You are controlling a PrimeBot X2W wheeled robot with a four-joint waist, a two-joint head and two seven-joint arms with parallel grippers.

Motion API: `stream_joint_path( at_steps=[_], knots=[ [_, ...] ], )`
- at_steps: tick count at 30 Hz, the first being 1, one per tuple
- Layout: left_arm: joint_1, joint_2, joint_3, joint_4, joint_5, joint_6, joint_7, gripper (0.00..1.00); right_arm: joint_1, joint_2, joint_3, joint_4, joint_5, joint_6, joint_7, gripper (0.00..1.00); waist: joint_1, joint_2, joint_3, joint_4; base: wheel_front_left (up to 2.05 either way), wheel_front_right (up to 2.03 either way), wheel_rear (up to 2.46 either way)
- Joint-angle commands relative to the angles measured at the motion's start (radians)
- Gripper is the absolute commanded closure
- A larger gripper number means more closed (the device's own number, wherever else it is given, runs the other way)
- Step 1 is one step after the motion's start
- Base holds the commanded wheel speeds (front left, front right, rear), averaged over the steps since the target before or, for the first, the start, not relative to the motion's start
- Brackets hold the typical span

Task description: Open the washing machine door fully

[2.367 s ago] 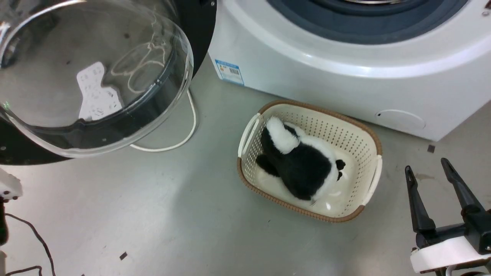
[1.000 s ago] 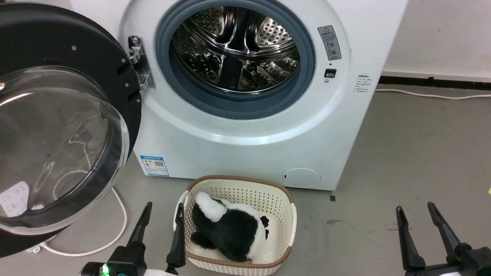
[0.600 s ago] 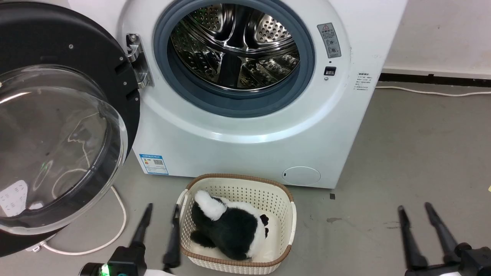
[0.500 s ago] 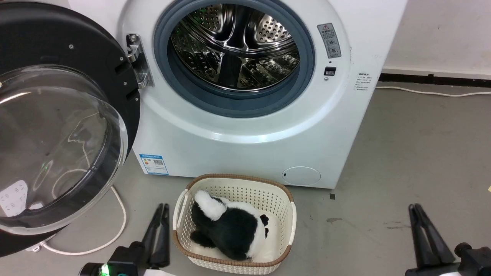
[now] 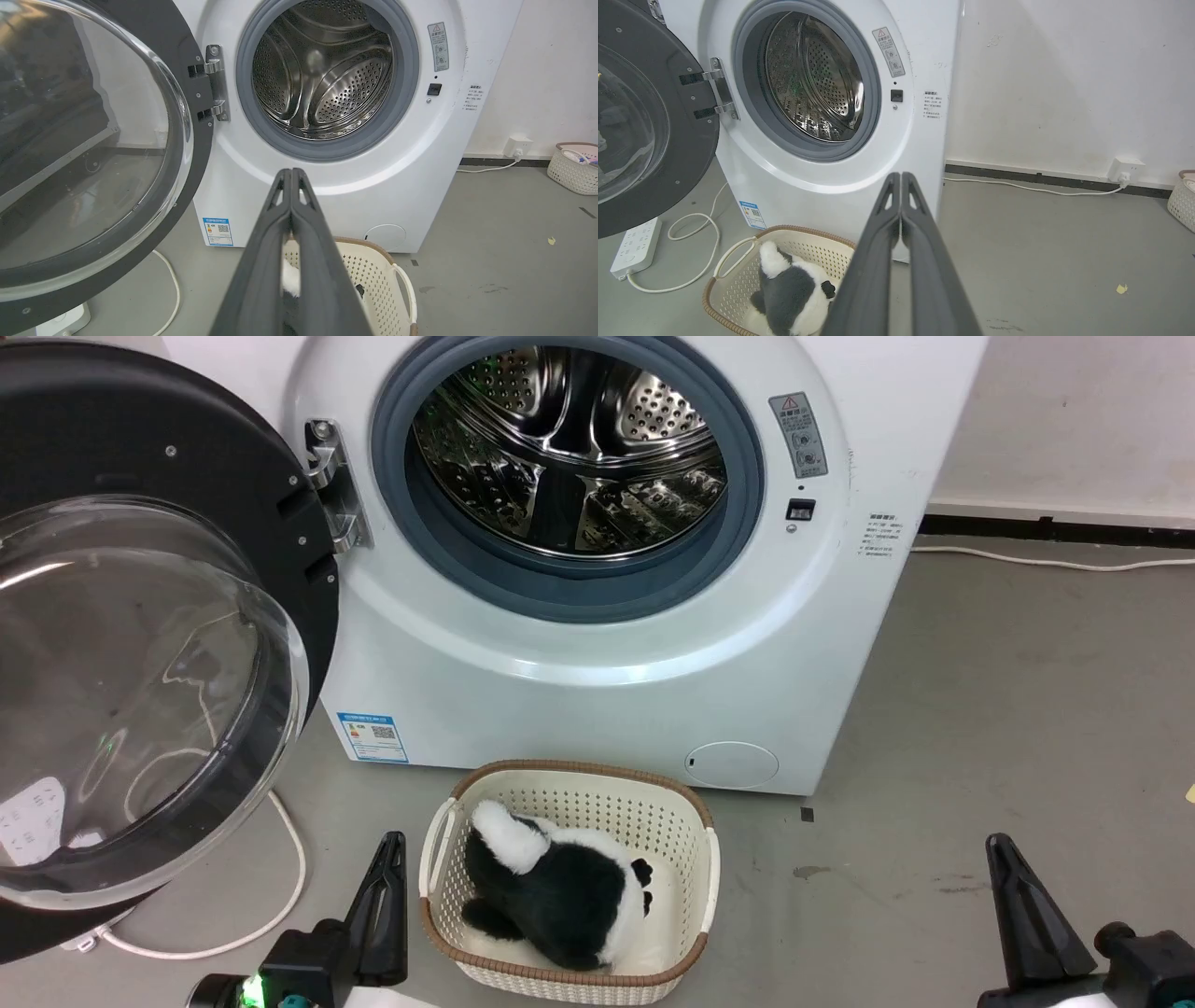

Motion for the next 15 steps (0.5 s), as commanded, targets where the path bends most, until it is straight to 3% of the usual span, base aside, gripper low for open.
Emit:
stream_joint_path(
  at_steps=[1,15],
  knots=[
    [-0.008,-0.007,0.007,-0.002,0.010,-0.005,0.006,1.00,-0.013,0.000,0.002,0.001,-0.008,0.000,0.006,1.00,0.0000,0.0000,0.000,-0.001,0.00,0.00,0.00],
    [-0.015,-0.017,0.029,-0.005,0.029,-0.019,0.034,1.00,-0.026,0.001,0.015,0.002,-0.014,0.000,0.035,1.00,0.0000,0.0000,-0.001,-0.007,0.00,0.00,0.00]
  ],
)
